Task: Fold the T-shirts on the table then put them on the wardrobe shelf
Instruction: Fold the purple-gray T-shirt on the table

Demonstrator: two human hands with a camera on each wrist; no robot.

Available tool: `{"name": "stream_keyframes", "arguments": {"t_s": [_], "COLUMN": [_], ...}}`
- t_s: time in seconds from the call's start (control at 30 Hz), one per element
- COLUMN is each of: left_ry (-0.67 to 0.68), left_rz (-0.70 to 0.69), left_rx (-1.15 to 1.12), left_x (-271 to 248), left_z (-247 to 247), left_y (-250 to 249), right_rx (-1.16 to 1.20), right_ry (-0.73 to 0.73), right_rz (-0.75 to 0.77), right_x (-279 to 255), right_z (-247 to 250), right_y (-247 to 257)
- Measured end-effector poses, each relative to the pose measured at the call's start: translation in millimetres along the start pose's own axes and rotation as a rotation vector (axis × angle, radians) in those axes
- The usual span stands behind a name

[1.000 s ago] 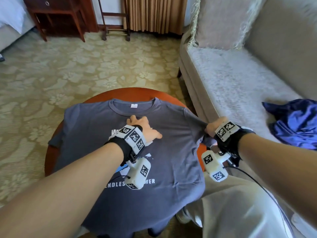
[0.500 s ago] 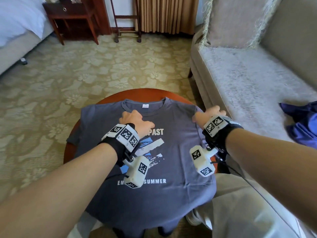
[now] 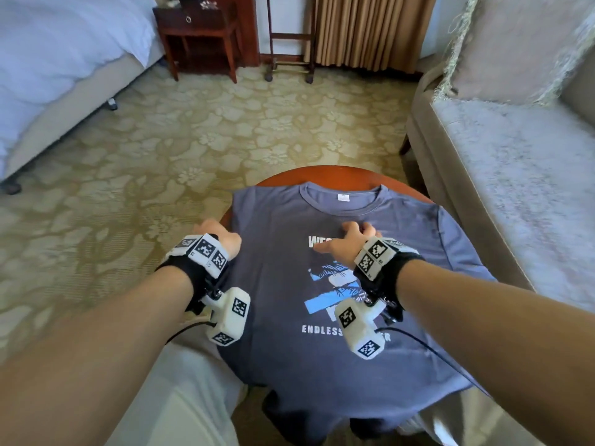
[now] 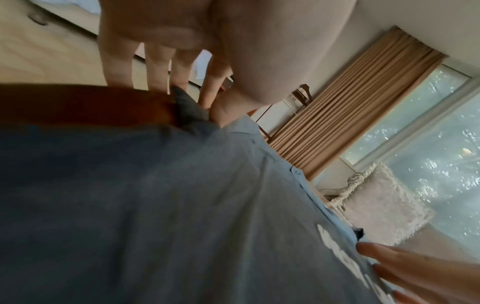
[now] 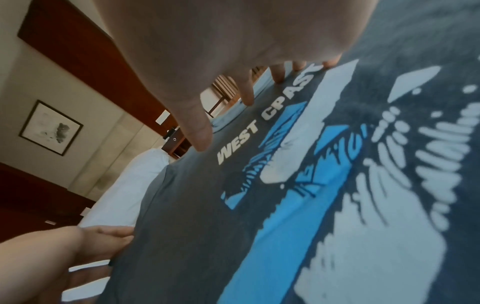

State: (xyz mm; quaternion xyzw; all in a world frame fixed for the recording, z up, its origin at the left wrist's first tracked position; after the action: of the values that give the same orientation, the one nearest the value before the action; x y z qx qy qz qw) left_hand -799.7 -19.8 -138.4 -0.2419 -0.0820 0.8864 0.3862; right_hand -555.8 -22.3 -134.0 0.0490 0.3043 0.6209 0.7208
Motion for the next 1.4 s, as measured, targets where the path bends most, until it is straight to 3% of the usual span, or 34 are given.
{"name": "stream_keyframes", "arguments": {"t_s": [0.17, 0.43, 0.5, 0.57, 0.73, 0.83, 1.17, 1.4], "left_ry": [-0.014, -0.026, 0.072, 0.24, 0.627, 0.746, 0.652, 0.343], "left_rz": [0.018, 0.244, 0.32, 0.303, 0.283, 0.304, 0.232, 0.11], "left_rx": [-0.124, -0.453, -0.559, -0.726, -0.939, -1.03, -1.25, -1.351], "left_x": [7, 46, 48, 37, 19, 19, 32, 40], "left_z": [8, 27, 25, 22, 4, -1, 4, 13], "left_y": [16, 80, 86, 80, 68, 70, 70, 65], "right_rx": [-0.132, -0.099, -0.112, -0.133, -0.183, -0.233, -0.181, -0.048], "right_ry": [-0.051, -0.085, -0.078, -0.075, -0.008, 0.118, 0.125, 0.104], "right_rz": [-0.025, -0.111, -0.138, -0.109, 0.162, 0.221, 0.237, 0.225], "right_x": [0, 0, -2, -3, 3, 9, 14, 16], "right_z": [-19, -19, -18, -22, -42, -58, -73, -57], "right_y": [4, 21, 31, 43, 74, 80, 71, 77]}}
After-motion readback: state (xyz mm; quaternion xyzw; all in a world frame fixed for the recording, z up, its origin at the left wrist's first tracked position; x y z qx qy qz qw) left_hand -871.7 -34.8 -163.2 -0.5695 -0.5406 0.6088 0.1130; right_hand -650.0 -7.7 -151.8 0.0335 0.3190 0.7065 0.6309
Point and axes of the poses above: each hand's wrist, its own x-axis towards the middle knuckle, its own z-axis out of the back of the hand, y = z × x, the point moved 1 cm from there along x, towards the middle knuckle, and after that the axes turned 7 degrees about z, right-handed, at the moved point
